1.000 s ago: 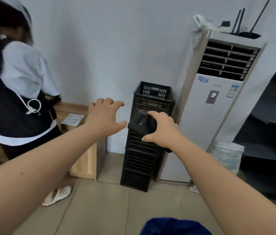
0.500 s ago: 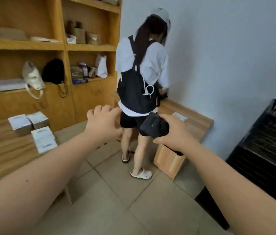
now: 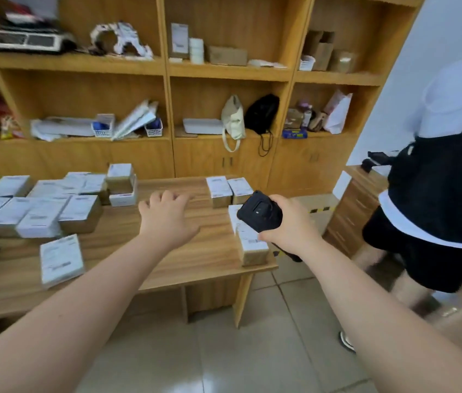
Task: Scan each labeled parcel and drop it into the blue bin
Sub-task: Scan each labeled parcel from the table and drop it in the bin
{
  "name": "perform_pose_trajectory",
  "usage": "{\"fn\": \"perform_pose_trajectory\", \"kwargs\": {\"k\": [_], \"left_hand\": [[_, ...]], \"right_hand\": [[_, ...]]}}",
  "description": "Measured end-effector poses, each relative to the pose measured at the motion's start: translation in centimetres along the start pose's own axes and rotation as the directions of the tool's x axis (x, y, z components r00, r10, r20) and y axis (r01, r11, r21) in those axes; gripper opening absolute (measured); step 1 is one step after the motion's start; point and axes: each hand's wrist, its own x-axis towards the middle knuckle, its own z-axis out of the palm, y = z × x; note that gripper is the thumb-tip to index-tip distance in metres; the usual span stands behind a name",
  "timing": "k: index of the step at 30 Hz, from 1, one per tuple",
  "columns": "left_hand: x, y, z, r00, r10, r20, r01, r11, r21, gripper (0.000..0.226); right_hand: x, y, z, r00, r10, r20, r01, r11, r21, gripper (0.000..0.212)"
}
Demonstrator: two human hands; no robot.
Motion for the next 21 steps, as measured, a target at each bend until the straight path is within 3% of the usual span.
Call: {"fn": "perform_pose_trajectory", "kwargs": {"k": [4, 9, 21], "left_hand": [[1.4, -3.6, 2.2, 0.996, -0.082, 0.015, 0.082, 0.996, 0.036, 0.074], [4.9, -5.3, 4.4, 0.987, -0.155, 0.044, 0.154, 0.988, 0.034, 0.074], [16.8, -1.9, 11.5, 0.94, -0.298, 0.166, 0.308, 0.951, -0.033, 0.075]], "right_hand": [[3.8, -2.8, 5.0, 0.998, -0.043, 0.044, 0.042, 0.999, 0.018, 0.075], [8.4, -2.7, 8.8, 0.994, -0.001, 0.113, 0.003, 1.0, -0.025, 0.09], [22.4, 2.5, 11.1, 0.972, -0.021, 0.234, 0.027, 0.999, -0.023, 0.077]]}}
